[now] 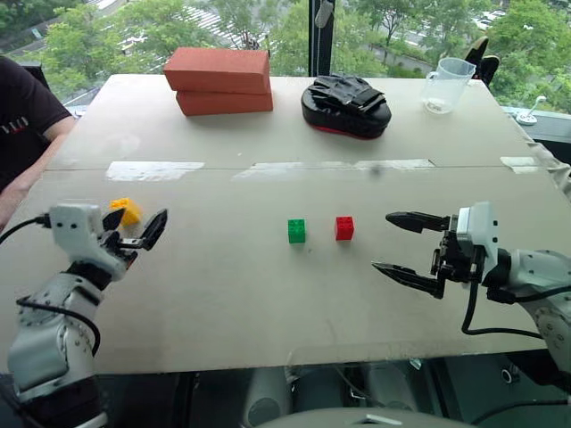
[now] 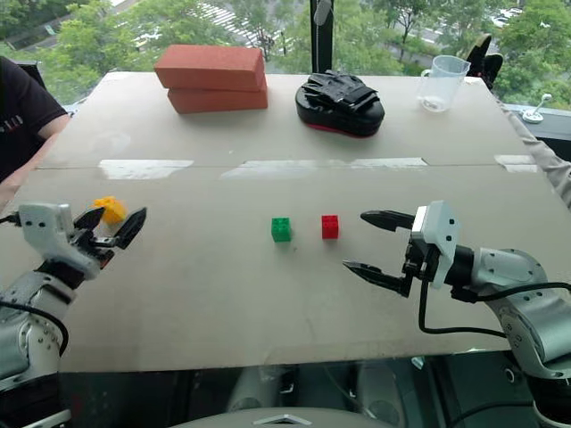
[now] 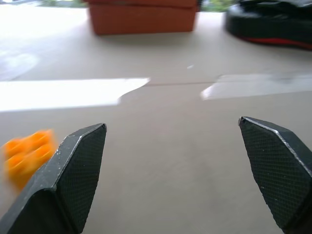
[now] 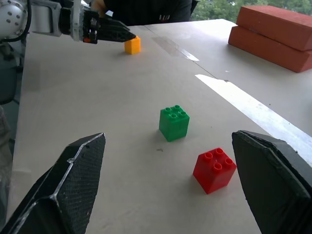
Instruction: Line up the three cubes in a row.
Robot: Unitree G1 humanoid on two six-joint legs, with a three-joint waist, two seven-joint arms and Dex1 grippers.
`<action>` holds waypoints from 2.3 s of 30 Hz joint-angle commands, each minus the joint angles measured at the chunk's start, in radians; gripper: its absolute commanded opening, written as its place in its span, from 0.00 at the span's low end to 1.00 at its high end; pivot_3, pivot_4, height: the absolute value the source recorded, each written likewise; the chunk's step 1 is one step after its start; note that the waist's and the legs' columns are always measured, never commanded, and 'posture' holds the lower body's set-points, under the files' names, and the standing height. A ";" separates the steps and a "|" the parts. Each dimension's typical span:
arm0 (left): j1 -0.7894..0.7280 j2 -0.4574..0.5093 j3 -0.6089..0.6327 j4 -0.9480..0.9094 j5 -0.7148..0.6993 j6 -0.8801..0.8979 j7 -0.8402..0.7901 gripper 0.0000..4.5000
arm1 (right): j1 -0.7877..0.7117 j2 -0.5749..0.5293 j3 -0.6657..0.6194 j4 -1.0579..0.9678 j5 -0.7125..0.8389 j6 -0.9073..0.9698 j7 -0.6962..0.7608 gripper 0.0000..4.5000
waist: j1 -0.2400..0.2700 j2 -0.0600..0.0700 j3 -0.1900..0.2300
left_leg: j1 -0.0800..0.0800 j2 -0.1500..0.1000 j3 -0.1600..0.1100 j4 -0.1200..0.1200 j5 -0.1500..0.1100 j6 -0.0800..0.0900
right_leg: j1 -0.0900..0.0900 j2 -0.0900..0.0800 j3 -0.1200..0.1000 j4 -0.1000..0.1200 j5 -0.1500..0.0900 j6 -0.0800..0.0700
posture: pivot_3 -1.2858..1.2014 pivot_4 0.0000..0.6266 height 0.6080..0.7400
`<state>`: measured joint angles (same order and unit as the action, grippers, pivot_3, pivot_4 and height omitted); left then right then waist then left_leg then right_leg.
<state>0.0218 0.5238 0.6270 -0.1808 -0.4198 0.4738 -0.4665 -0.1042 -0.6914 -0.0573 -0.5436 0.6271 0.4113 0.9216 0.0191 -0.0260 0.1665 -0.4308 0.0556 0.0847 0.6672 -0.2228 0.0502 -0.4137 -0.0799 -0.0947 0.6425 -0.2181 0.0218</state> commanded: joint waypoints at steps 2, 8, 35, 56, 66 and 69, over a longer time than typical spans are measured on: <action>0.024 0.020 0.029 -0.009 0.070 0.037 0.140 0.99 | -0.055 0.021 0.037 0.033 0.005 -0.023 0.046 0.95 | -0.001 0.000 0.000 | 0.000 0.000 0.000 0.000 -0.002 -0.003 | 0.000 0.000 0.000 0.000 0.000 0.000 | 0.52 0.24 1.00; -0.089 0.068 -0.023 0.110 0.096 0.051 0.176 0.99 | -0.079 0.025 0.042 0.052 0.003 -0.021 0.060 0.95 | 0.001 0.000 0.000 | -0.001 0.000 0.000 0.000 -0.002 -0.003 | -0.001 0.000 -0.003 0.000 0.000 -0.001 | 0.52 0.24 1.00; -0.427 0.215 -0.490 0.433 -0.054 -0.239 -0.889 0.29 | 0.048 -0.005 -0.030 -0.026 -0.020 -0.031 0.003 0.95 | 0.000 0.000 0.001 | -0.002 -0.001 0.002 -0.001 -0.003 -0.004 | -0.002 -0.006 -0.006 0.000 0.001 -0.002 | 0.52 0.24 1.00; -0.796 0.219 -0.810 1.149 0.067 -0.781 -1.148 0.29 | 0.161 -0.038 -0.118 -0.123 -0.027 -0.018 -0.076 0.95 | -0.004 0.000 0.001 | -0.003 0.000 0.005 0.000 -0.001 0.003 | -0.003 0.001 -0.002 0.000 0.000 0.000 | 0.52 0.24 1.00; -0.809 0.230 -0.836 1.165 0.064 -0.813 -1.148 0.29 | 0.165 -0.058 -0.127 -0.121 -0.012 -0.016 -0.069 0.95 | -0.004 0.000 0.001 | -0.003 0.000 0.005 0.000 -0.001 0.003 | -0.003 0.001 -0.002 0.000 0.000 0.000 | 0.52 0.24 1.00; -0.821 0.223 -0.822 1.193 0.087 -0.838 -1.148 0.60 | 0.155 -0.064 -0.122 -0.115 -0.007 -0.014 -0.066 0.95 | -0.004 0.000 0.001 | -0.003 0.000 0.005 0.000 -0.001 0.003 | -0.003 0.001 -0.002 0.000 0.000 0.000 | 0.52 0.24 1.00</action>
<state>-0.7792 0.7362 -0.2116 1.0032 -0.3384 -0.3382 -1.6108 0.0614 -0.7435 -0.1397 -0.6304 0.6020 0.4049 0.8494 0.0155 -0.0261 0.1675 -0.4341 0.0556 0.0899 0.6676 -0.2242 0.0530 -0.4168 -0.0791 -0.0971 0.6424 -0.2181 0.0221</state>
